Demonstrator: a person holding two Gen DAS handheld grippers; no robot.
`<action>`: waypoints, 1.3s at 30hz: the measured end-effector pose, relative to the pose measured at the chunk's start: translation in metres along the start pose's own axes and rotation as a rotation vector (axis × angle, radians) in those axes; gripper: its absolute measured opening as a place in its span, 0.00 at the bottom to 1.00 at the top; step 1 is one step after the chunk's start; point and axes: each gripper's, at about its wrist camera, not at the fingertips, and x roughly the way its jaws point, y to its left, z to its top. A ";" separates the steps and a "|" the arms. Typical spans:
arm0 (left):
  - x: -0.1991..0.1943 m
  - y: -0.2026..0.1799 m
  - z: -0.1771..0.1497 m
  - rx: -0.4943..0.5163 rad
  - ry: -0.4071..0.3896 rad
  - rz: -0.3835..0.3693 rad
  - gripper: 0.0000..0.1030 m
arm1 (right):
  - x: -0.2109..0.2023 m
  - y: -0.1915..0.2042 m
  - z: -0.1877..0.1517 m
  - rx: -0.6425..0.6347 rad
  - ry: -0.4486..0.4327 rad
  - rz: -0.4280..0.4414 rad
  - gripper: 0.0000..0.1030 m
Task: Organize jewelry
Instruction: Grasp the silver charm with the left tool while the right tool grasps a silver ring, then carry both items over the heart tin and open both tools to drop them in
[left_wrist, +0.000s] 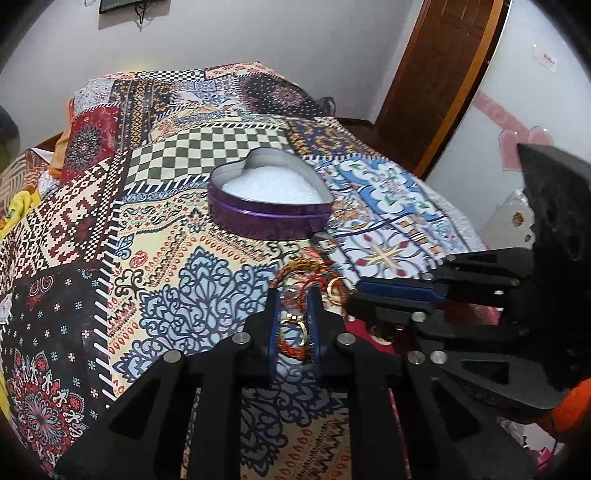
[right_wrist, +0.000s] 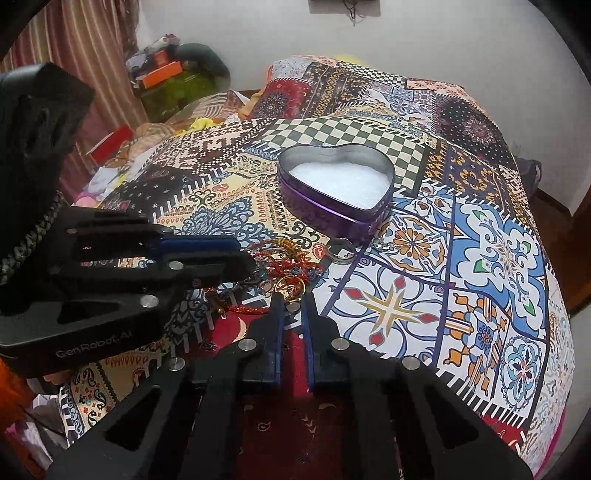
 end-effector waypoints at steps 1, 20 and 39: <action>0.000 -0.001 0.001 0.004 0.001 -0.006 0.12 | -0.001 -0.001 0.000 0.003 -0.001 -0.002 0.08; 0.019 0.004 0.007 -0.004 0.044 0.017 0.12 | -0.020 -0.017 -0.003 0.086 -0.048 -0.040 0.08; -0.033 -0.004 0.018 0.019 -0.103 0.054 0.13 | -0.052 -0.016 0.017 0.104 -0.145 -0.065 0.08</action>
